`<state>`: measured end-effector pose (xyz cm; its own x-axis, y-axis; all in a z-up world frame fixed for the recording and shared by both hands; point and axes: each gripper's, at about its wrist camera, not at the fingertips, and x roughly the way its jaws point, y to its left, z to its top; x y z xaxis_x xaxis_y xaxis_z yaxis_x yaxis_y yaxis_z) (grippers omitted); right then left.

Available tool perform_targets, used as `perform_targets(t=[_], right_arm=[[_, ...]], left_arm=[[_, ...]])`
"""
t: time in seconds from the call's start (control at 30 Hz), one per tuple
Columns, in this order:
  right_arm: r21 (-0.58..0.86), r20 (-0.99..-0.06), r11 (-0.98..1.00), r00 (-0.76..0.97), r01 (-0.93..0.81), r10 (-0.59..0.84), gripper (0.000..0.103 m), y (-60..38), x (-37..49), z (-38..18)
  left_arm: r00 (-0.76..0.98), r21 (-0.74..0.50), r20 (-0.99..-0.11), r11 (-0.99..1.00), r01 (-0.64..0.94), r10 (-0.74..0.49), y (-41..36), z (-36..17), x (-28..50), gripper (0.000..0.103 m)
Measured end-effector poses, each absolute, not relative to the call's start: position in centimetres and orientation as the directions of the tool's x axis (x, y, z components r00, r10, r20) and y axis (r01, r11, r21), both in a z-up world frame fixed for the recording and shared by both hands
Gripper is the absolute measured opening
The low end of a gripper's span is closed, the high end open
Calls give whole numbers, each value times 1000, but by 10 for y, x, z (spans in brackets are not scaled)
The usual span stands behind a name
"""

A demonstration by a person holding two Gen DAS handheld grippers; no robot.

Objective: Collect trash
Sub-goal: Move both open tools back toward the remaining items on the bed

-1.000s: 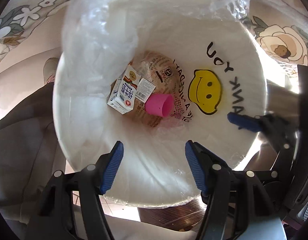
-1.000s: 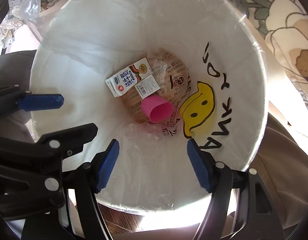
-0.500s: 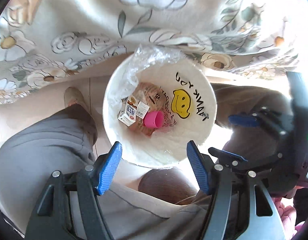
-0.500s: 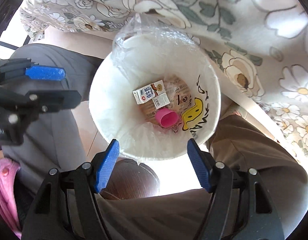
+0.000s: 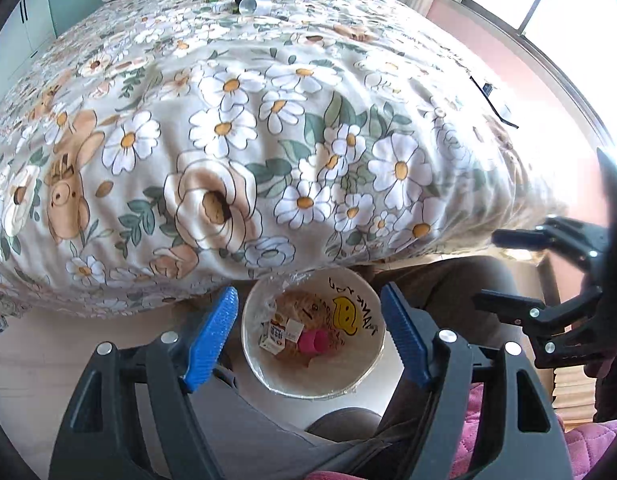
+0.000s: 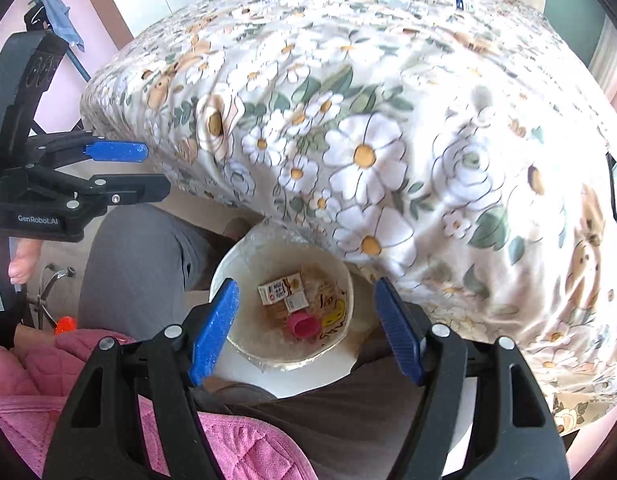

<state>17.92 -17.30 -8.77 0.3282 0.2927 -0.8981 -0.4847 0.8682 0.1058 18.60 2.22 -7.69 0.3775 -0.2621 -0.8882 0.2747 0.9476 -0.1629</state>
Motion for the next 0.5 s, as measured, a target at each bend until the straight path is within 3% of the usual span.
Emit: perform_targets(t=[0.2,0.5], right_arm=[[66,-834,881,459,-468,307,70,-191,204,-23],[13,-762,916,589,-401,269,70,-203,292,28]], left_arm=[[494,-28,-848,946,323,-194,9,-36,221,79],[571,-7,-796,947,320,-199,22,-6,314,81]])
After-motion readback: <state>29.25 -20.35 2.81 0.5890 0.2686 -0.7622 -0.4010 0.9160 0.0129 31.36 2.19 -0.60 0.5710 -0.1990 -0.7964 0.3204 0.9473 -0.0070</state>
